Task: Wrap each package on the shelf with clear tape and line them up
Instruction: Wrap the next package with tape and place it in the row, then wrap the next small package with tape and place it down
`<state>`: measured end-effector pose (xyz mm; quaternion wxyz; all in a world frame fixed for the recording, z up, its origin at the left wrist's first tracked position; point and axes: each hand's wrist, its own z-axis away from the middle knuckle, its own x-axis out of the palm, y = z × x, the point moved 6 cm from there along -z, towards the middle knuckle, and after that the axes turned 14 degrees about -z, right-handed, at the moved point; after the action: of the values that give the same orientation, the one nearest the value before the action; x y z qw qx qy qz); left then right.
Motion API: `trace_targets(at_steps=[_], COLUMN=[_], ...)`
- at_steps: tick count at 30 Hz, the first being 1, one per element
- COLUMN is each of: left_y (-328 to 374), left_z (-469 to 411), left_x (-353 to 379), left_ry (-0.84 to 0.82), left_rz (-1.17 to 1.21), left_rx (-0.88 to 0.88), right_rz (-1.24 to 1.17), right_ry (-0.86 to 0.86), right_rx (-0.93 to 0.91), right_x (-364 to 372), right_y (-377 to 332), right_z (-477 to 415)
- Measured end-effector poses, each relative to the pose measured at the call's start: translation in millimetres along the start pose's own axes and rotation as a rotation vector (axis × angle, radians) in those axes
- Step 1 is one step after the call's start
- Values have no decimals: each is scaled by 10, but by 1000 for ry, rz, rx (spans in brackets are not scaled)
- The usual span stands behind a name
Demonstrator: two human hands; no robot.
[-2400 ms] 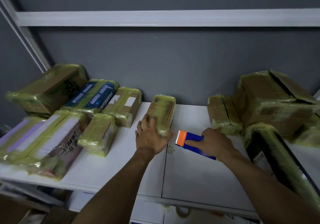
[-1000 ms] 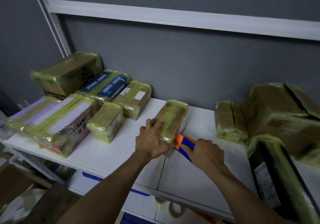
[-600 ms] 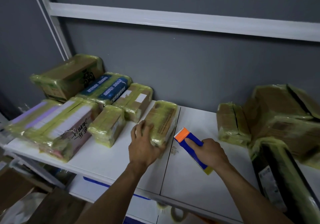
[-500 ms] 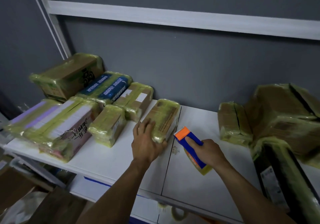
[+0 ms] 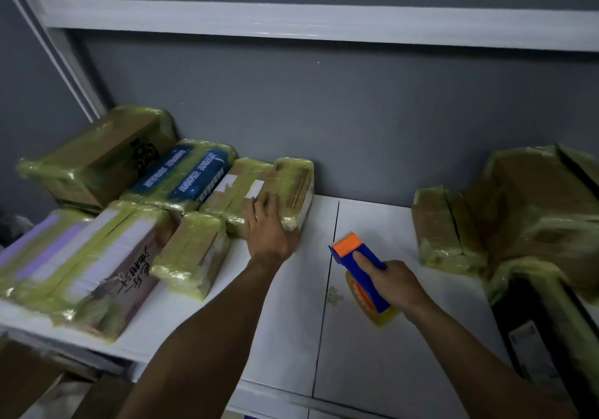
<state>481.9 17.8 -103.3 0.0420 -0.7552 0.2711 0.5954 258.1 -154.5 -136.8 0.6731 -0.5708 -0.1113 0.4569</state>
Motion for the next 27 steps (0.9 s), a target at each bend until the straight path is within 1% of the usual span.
trace_targets(at_steps=[4,7,10,11,12,13,15,16,17,18,20,23,25,27], left_y=[46,69,104,122,155,207,397,539,699,864,1210,1699,2007,2347], left_z=[-275,-383,-415,-388,-363,-307,-91,60,218,367,627,854,931,965], left_x=[122,180,179,140,77,2,-174,-202,-173,-101,101,430,547,557], left_ry=[-63,-129,-246,-251,-203,-111,134,205,212,173,8,-273,-369,-410], left_rz=[-80,-2,-1,23,74,141,282,355,430,496,565,519,458,414], left_rx=[-12,-39,-20,-17,-15,-5,69,125,179,221,282,334,390,486], right_rz=[-76,-150,-135,-136,-146,-157,-182,-194,-203,-208,-221,-245,-242,-246], right_ry=[18,11,60,68,69,74,93,103,123,151,212,273,310,335], right_rx=[-3,-15,-28,-38,-51,-61,-73,-79,-87,-100,-115,-79,-59,-56], right_x=[-98,-204,-392,-453,-512,-580,-737,-819,-912,-1009,-1219,-1522,-1722,-1892], right_y=[-60,-100,-97,-107,-118,-122,-83,-41,-1,32,78,142,204,266], right_z=[-6,77,127,151,175,210,305,347,384,413,459,496,498,521])
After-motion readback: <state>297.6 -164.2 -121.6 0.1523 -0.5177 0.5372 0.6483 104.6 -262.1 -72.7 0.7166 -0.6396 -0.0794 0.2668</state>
